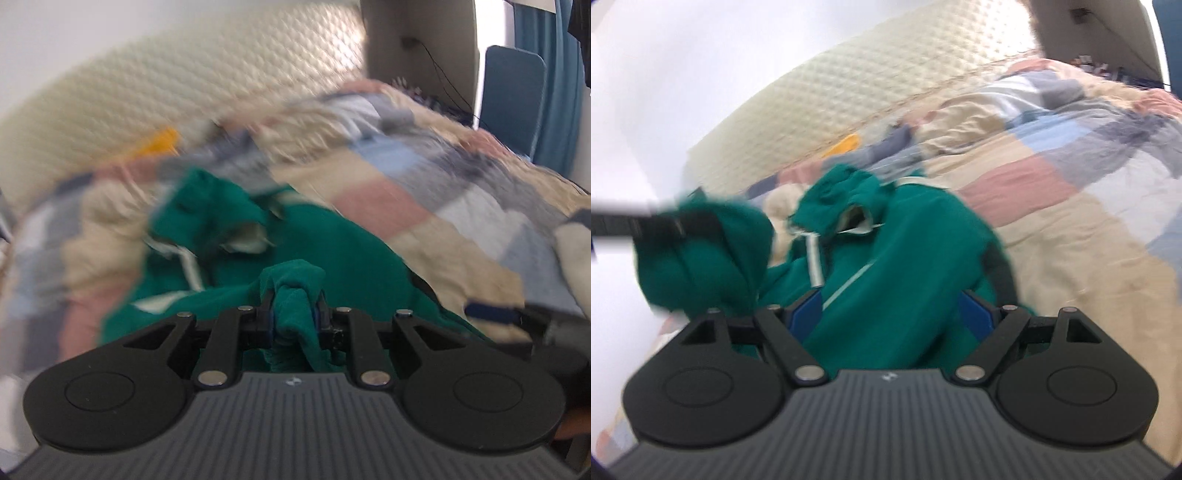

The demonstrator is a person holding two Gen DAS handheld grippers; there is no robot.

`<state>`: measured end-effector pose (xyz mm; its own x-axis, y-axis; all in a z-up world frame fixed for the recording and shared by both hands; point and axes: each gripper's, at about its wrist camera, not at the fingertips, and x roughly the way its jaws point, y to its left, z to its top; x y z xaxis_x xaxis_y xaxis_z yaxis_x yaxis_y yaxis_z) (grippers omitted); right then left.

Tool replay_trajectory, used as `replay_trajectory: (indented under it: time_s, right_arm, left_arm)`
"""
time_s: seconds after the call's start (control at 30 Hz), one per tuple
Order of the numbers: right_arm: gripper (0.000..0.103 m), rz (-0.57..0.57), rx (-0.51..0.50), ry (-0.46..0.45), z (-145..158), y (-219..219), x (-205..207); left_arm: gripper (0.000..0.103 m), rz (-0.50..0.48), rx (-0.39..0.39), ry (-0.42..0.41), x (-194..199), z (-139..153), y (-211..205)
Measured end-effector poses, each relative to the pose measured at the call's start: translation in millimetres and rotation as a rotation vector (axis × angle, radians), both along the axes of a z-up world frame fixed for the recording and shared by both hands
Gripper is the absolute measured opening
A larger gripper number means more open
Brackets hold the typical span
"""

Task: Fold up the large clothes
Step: 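Carry the held sleeve across the hoodie front with the left gripper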

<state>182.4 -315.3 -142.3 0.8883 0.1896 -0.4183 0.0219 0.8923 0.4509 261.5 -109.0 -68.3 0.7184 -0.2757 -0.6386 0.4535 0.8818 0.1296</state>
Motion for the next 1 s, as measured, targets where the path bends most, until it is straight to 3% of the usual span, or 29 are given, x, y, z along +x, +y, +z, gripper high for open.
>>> replay_trajectory:
  time_s: [0.1,0.2,0.27,0.37,0.47,0.57,0.67,0.87,1.0]
  right_arm:
    - [0.083,-0.043,0.036,0.008,-4.8,-14.4,4.1]
    - [0.083,-0.055,0.052,0.021,-8.7,-20.5,8.2]
    - [0.083,-0.056,0.037,0.029,-9.8,-18.8,8.6]
    - [0.083,-0.04,0.044,0.029,-9.7,-15.8,9.4]
    - [0.083,-0.03,0.034,0.029,-7.4,-10.8,5.2]
    - [0.083,0.007,0.036,0.056,-8.9,-0.3,4.6]
    - [0.083,0.058,0.016,0.09,-11.8,15.4,6.3]
    - [0.082,0.062,-0.094,0.219,-29.9,36.3,22.8]
    - [0.082,0.067,-0.023,0.269,-46.3,32.6,35.3]
  left_arm:
    - [0.025,0.002,-0.06,0.073,15.0,-38.1,3.2]
    - [0.031,0.029,-0.144,0.121,19.3,-57.4,11.8]
    - [0.057,0.024,-0.204,0.139,19.5,-58.2,24.2]
    - [0.069,0.028,-0.302,0.16,9.7,-51.1,46.8]
    - [0.073,0.038,-0.429,0.15,-2.8,-48.5,79.9]
    - [0.074,0.114,-0.498,0.127,-10.5,-55.6,116.0]
    - [0.074,0.244,-0.509,0.143,-3.9,-84.8,150.1]
    - [0.073,0.444,-0.635,0.235,33.1,-143.1,206.9]
    - [0.073,0.509,-0.753,0.269,68.4,-165.4,232.4]
